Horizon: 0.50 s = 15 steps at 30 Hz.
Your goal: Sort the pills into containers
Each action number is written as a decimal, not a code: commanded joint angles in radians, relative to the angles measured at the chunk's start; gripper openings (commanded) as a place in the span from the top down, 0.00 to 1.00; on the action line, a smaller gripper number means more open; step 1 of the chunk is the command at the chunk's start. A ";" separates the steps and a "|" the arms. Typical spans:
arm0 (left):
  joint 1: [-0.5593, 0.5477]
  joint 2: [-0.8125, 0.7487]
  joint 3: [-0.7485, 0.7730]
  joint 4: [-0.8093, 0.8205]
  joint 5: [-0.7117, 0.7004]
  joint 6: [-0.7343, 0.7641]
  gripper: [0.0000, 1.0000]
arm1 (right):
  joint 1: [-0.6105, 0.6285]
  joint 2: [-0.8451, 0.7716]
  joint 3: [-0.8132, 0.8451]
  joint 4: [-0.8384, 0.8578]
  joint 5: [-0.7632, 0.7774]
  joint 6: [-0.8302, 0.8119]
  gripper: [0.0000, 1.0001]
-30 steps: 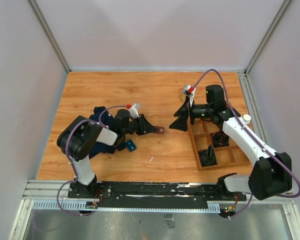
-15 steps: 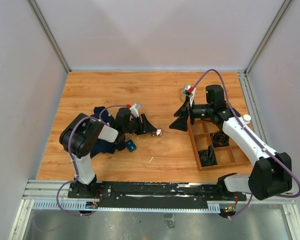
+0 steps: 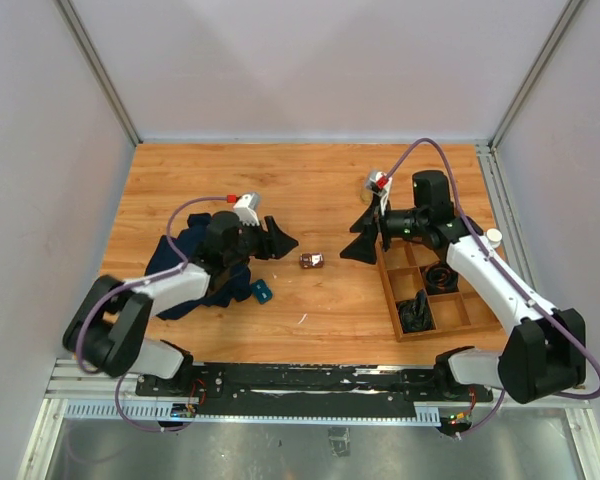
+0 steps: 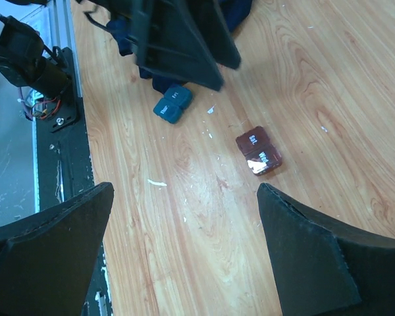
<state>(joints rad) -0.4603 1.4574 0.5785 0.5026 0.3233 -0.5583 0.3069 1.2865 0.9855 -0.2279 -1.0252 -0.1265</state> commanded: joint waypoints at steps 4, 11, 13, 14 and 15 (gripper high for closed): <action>0.005 -0.463 -0.076 -0.120 -0.115 0.219 0.14 | -0.025 -0.100 0.076 -0.140 0.126 -0.193 0.09; 0.006 -0.807 -0.025 -0.238 -0.113 0.193 0.01 | -0.069 -0.271 0.137 -0.244 0.338 -0.327 0.01; 0.006 -0.820 0.059 -0.349 -0.118 0.166 0.01 | -0.094 -0.287 0.213 -0.318 0.379 -0.345 0.01; 0.006 -0.814 0.109 -0.408 -0.112 0.162 0.01 | -0.109 -0.292 0.255 -0.353 0.391 -0.348 0.02; 0.005 -0.808 0.152 -0.459 -0.103 0.160 0.01 | -0.120 -0.300 0.301 -0.382 0.404 -0.348 0.02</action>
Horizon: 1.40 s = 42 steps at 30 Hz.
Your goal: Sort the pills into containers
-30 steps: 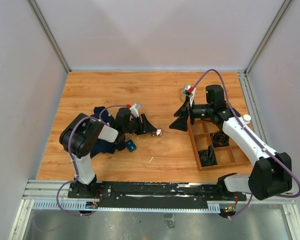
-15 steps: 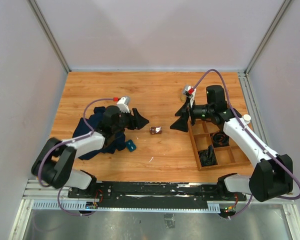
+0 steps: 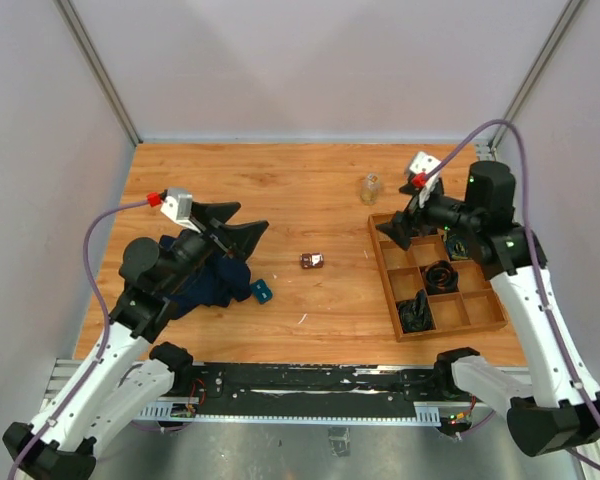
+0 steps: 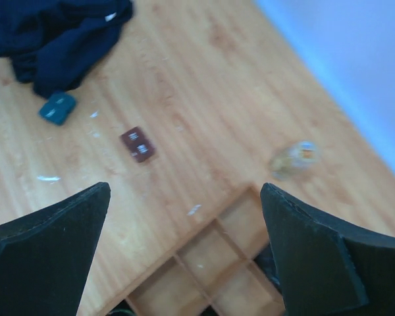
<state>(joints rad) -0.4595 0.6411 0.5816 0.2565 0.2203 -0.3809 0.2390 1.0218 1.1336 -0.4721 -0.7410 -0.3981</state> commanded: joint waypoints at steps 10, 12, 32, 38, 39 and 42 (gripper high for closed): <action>0.005 -0.017 0.347 -0.378 0.099 -0.033 0.01 | -0.067 -0.090 0.456 -0.303 0.033 0.067 0.02; 0.005 -0.022 0.371 -0.400 0.110 -0.028 0.01 | -0.072 -0.100 0.466 -0.307 0.033 0.103 0.02; 0.005 -0.087 0.361 -0.500 0.130 0.009 0.01 | -0.126 -0.133 0.501 -0.326 0.182 0.240 0.02; 0.005 -0.100 0.325 -0.503 0.126 0.006 0.01 | -0.138 -0.128 0.485 -0.325 0.174 0.243 0.02; 0.005 -0.100 0.325 -0.504 0.125 0.004 0.01 | -0.141 -0.129 0.484 -0.325 0.177 0.243 0.02; 0.005 -0.099 0.334 -0.501 0.134 0.003 0.01 | -0.149 -0.132 0.484 -0.326 0.184 0.245 0.02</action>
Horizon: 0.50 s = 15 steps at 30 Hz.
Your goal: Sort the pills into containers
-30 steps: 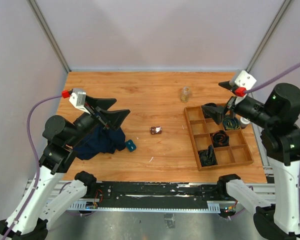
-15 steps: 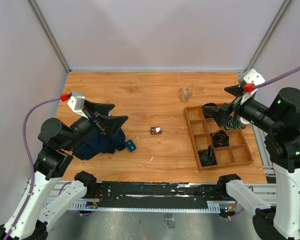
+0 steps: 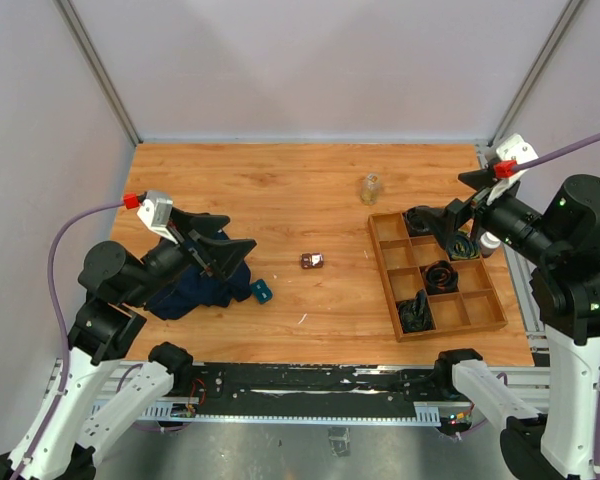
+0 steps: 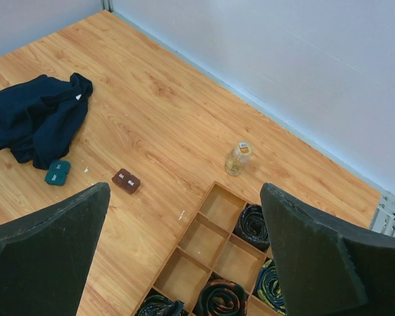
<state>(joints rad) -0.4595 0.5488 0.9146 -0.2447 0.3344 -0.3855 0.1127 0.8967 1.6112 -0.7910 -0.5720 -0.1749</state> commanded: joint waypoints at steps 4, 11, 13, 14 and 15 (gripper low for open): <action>0.005 0.002 0.022 0.006 0.033 0.007 0.01 | -0.031 -0.003 0.011 -0.007 0.011 0.023 0.02; 0.005 0.036 0.012 0.057 0.091 -0.020 0.01 | -0.041 0.014 0.018 -0.010 -0.003 0.020 0.02; 0.005 0.042 0.020 0.059 0.096 -0.023 0.01 | -0.045 0.015 0.028 -0.010 -0.003 0.021 0.02; 0.005 0.043 0.024 0.058 0.096 -0.022 0.01 | -0.048 0.015 0.035 -0.011 -0.003 0.020 0.02; 0.005 0.043 0.029 0.057 0.093 -0.020 0.01 | -0.050 0.013 0.039 -0.014 -0.003 0.018 0.02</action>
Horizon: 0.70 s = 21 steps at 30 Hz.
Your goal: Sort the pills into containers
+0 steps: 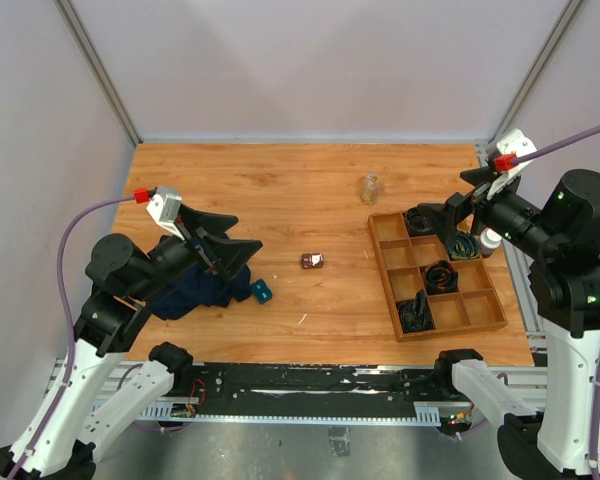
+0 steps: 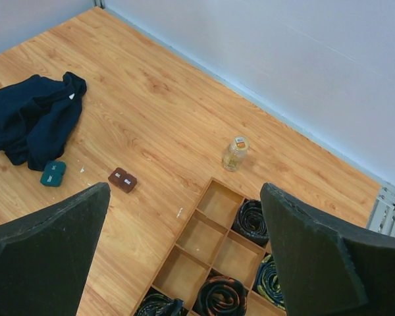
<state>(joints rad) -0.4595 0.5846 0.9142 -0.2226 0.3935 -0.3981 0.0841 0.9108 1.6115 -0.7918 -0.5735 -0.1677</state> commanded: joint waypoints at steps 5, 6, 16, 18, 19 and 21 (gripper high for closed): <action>0.005 0.010 0.043 0.022 0.030 0.003 0.01 | -0.026 -0.006 0.041 -0.017 0.012 -0.001 0.02; 0.004 0.011 0.041 0.022 0.030 0.002 0.01 | -0.026 -0.006 0.041 -0.018 0.011 -0.002 0.02; 0.004 0.025 0.034 0.032 0.039 0.000 0.01 | -0.040 -0.009 0.036 -0.020 -0.010 0.008 0.02; 0.005 0.031 0.034 0.035 0.038 0.001 0.01 | -0.041 -0.007 0.036 -0.020 -0.008 0.008 0.02; 0.005 0.033 0.034 0.036 0.039 0.003 0.01 | -0.041 -0.006 0.037 -0.020 -0.008 0.010 0.02; 0.005 0.036 0.033 0.038 0.040 0.005 0.01 | -0.041 -0.003 0.038 -0.020 -0.008 0.010 0.02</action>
<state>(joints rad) -0.4595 0.6136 0.9291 -0.2180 0.4107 -0.4000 0.0578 0.9085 1.6287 -0.8062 -0.5755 -0.1680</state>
